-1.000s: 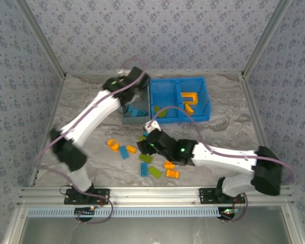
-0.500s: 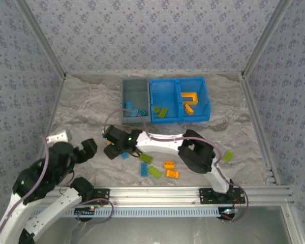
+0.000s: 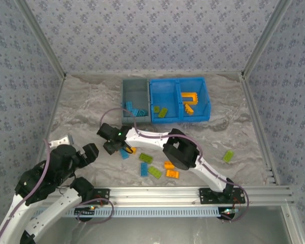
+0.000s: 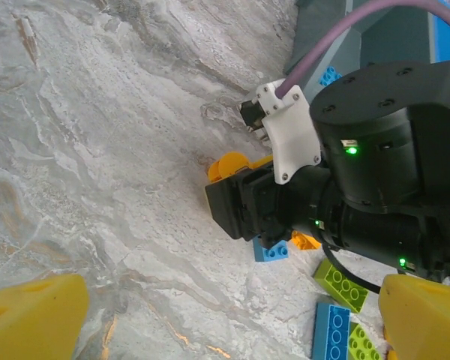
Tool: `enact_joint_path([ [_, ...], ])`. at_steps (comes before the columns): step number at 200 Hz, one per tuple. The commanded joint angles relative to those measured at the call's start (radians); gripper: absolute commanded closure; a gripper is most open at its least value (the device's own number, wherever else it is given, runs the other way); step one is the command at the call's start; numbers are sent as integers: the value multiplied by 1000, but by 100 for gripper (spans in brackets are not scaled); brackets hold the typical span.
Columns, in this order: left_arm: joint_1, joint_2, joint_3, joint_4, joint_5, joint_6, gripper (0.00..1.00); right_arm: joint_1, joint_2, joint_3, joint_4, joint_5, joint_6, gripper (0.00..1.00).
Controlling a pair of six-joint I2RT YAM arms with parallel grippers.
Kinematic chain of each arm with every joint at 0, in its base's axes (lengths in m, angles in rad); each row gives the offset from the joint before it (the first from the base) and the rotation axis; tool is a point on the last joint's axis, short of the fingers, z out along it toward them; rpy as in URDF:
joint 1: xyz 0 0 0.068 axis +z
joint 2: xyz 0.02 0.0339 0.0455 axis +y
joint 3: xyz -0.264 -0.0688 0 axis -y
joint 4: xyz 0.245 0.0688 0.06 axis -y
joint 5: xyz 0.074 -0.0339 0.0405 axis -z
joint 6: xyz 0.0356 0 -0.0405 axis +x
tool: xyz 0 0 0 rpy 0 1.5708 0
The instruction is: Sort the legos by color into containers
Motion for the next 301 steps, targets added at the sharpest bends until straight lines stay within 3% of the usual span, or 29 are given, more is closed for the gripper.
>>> enact_joint_path([
  [1, -4, -9, -7, 37, 18, 11, 1, -1, 9, 31, -49, 4, 17, 56],
  [25, -3, -5, -46, 174, 71, 54, 1, 5, -86, -37, -7, 42, 15, 64],
  [45, -4, 38, -66, 311, 141, 86, 1, -10, -263, -182, 57, 94, 33, 67],
  [72, -5, 191, -14, 424, 205, 132, 1, -73, -561, -418, 95, 165, 65, 66],
  [92, -19, 354, 32, 488, 275, 166, 1, -179, -758, -583, 65, 182, 105, 66],
  [103, -68, 441, 56, 528, 268, 186, 1, -249, -857, -667, 47, 181, 117, 66],
  [134, -303, 662, 144, 688, 88, 250, 1, -486, -1031, -840, 8, 146, 116, 65],
  [160, -410, 860, 247, 753, 42, 267, 1, -674, -997, -841, -59, 128, 104, 65],
  [195, -507, 1028, 338, 810, 2, 282, 1, -832, -864, -801, -36, 60, 52, 66],
  [262, -525, 1081, 360, 782, -1, 266, 1, -888, -604, -595, -37, -111, -50, 68],
  [301, -524, 1074, 359, 760, -6, 261, 1, -908, -514, -538, -44, -174, -43, 63],
])
